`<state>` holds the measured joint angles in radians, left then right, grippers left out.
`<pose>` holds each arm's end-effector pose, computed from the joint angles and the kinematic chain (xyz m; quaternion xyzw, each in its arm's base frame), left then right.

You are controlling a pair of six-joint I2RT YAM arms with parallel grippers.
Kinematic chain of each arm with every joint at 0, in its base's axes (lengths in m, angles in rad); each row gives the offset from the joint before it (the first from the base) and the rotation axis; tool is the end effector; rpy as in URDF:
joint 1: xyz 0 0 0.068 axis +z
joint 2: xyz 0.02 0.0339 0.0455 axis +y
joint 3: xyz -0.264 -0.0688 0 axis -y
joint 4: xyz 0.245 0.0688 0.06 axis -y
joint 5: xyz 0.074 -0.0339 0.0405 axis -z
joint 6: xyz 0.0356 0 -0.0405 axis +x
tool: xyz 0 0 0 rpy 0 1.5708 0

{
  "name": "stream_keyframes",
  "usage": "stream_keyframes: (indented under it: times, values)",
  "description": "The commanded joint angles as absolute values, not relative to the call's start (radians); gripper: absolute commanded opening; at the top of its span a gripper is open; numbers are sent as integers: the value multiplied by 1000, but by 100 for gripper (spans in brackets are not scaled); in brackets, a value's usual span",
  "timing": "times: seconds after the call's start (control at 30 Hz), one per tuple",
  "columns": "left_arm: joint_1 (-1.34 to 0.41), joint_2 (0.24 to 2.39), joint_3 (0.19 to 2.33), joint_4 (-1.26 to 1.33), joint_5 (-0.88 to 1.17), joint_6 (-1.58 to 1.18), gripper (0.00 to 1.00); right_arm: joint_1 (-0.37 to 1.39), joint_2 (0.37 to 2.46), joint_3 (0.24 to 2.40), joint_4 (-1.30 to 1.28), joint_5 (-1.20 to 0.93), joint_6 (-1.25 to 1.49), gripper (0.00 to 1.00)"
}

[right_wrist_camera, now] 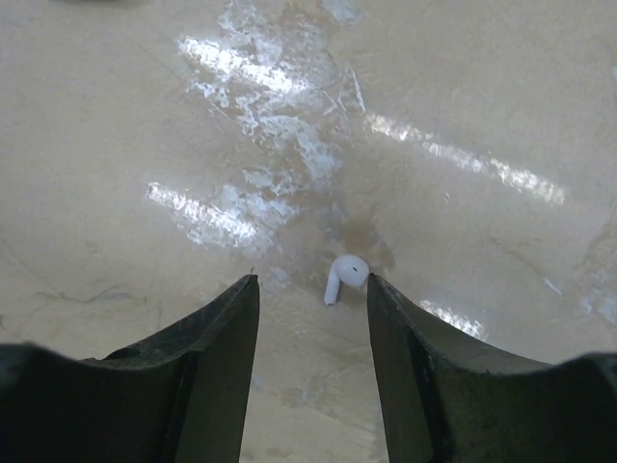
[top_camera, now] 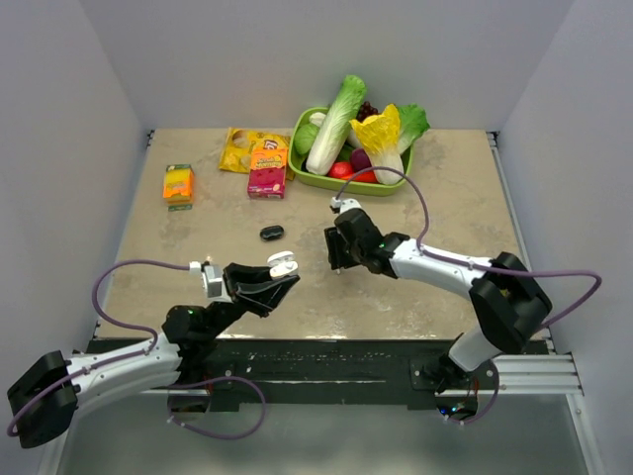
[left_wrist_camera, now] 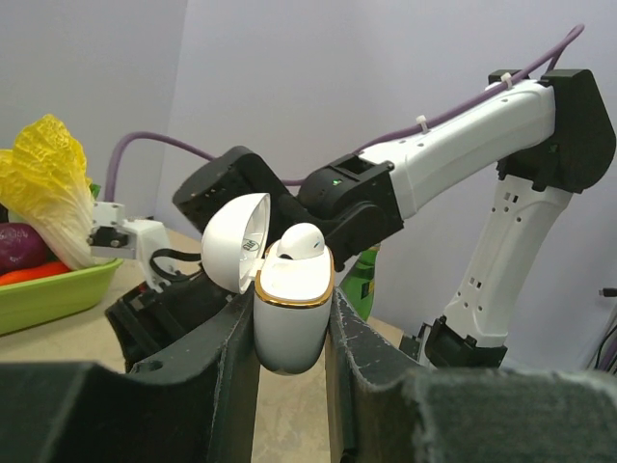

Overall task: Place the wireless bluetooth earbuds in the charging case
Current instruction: Adjust the earbud at the center of the board.

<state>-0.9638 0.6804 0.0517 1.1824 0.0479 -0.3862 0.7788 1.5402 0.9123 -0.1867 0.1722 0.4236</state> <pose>0.0793 -0.1171 0.2416 0.1587 0.4607 -0.5548 0.6744 0.2322 0.2206 0.2027 -0.1323 0.9170 0.1421 0.3485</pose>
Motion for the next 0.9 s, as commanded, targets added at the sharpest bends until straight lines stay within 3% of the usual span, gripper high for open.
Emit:
stream_keyframes:
  times: [0.0, 0.87]
  values:
    - [-968, 675, -86, 1221, 46, -403, 0, 772, 1634, 1018, -265, 134, 370, 52]
    - [-968, 695, -121, 1308, 75, -431, 0, 739, 1894, 1239, -503, 121, 360, 54]
